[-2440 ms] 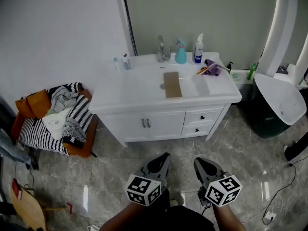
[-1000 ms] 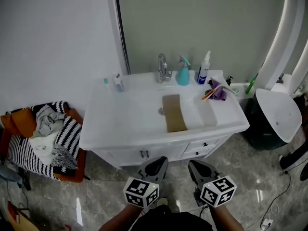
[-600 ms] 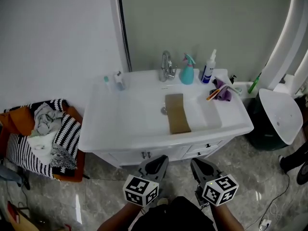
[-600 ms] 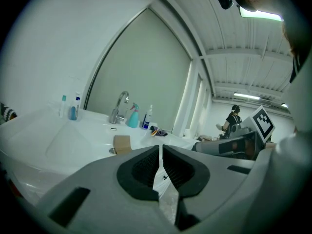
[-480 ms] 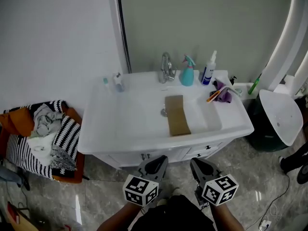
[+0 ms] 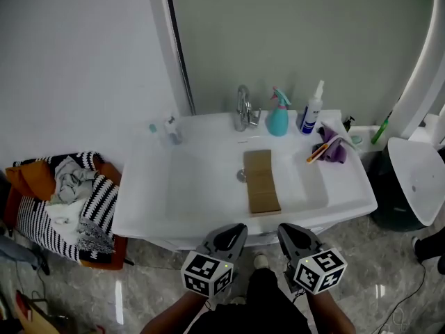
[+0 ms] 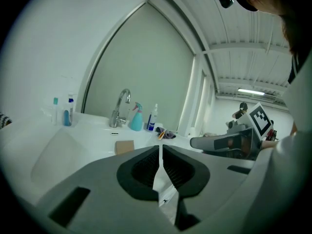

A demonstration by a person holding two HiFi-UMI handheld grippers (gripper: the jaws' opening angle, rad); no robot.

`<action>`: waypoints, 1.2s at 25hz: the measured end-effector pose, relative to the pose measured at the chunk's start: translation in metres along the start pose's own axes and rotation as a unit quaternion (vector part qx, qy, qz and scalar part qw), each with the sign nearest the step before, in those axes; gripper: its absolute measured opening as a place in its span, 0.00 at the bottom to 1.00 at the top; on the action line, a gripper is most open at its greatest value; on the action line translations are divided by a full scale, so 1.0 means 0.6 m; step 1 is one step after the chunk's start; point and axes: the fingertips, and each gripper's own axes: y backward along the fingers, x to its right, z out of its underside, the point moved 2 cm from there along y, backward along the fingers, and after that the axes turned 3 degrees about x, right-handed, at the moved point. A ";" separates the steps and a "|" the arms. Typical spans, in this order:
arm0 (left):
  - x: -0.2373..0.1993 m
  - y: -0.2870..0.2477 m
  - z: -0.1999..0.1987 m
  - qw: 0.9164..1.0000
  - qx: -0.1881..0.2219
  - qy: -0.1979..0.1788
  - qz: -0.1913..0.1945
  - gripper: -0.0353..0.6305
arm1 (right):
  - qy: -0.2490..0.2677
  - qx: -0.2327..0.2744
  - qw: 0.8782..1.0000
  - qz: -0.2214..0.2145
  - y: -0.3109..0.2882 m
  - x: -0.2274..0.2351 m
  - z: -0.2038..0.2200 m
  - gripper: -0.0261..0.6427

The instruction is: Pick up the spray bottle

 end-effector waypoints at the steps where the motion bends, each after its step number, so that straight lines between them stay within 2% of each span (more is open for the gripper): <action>1: -0.003 -0.013 -0.004 1.000 -0.001 0.000 -0.001 0.09 | 0.000 0.000 1.000 -0.002 -0.008 0.010 -0.007 0.05; 12: -0.030 -0.132 -0.052 1.000 -0.002 -0.001 -0.002 0.09 | -0.001 -0.003 1.000 -0.012 -0.076 0.106 -0.069 0.05; 30: -0.073 -0.277 -0.097 1.000 -0.008 -0.007 -0.007 0.09 | 0.007 -0.001 0.999 -0.038 -0.168 0.210 -0.141 0.05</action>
